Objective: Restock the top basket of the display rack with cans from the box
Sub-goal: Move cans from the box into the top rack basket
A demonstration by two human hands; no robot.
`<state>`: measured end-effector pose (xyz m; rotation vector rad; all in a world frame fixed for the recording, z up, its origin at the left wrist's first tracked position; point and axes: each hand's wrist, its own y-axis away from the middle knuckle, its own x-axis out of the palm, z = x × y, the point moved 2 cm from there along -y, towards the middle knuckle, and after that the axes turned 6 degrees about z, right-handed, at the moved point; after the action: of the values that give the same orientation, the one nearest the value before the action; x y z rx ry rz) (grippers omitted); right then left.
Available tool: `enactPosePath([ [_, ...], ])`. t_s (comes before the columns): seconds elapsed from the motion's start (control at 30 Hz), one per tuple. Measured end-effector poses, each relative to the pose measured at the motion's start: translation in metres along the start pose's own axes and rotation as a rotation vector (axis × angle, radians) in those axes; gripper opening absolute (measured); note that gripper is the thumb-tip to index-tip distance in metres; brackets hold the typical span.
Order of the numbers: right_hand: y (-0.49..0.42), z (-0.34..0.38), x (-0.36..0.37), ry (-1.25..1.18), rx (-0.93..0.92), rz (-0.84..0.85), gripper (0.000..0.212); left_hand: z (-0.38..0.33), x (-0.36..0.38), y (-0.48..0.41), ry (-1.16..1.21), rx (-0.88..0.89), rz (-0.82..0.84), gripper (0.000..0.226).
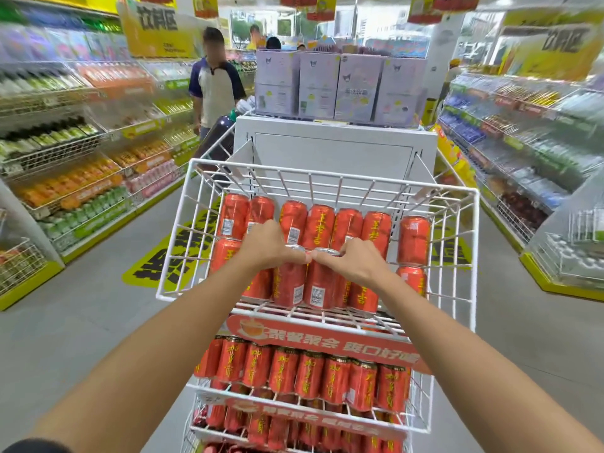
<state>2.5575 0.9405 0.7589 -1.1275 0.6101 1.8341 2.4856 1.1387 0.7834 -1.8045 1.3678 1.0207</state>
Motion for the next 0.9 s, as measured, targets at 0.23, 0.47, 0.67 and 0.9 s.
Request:
enactPosePath([
  [0.23, -0.01, 0.0, 0.008, 0.017, -0.08, 0.052, 0.071, 0.003, -0.001, -0.009, -0.064, 0.109, 0.059, 0.066],
  [0.47, -0.01, -0.006, 0.006, -0.062, -0.102, 0.085, 0.066, 0.014, 0.001, -0.018, -0.056, 0.255, 0.077, 0.056],
  [0.67, -0.01, -0.012, 0.003, -0.106, -0.111, 0.122, 0.056, 0.009, 0.013, -0.02, -0.161, 0.245, 0.053, 0.056],
  [0.9, -0.01, -0.013, -0.012, -0.071, -0.182, 0.185, 0.032, 0.009, 0.018, -0.023, -0.126, 0.224, 0.046, 0.055],
])
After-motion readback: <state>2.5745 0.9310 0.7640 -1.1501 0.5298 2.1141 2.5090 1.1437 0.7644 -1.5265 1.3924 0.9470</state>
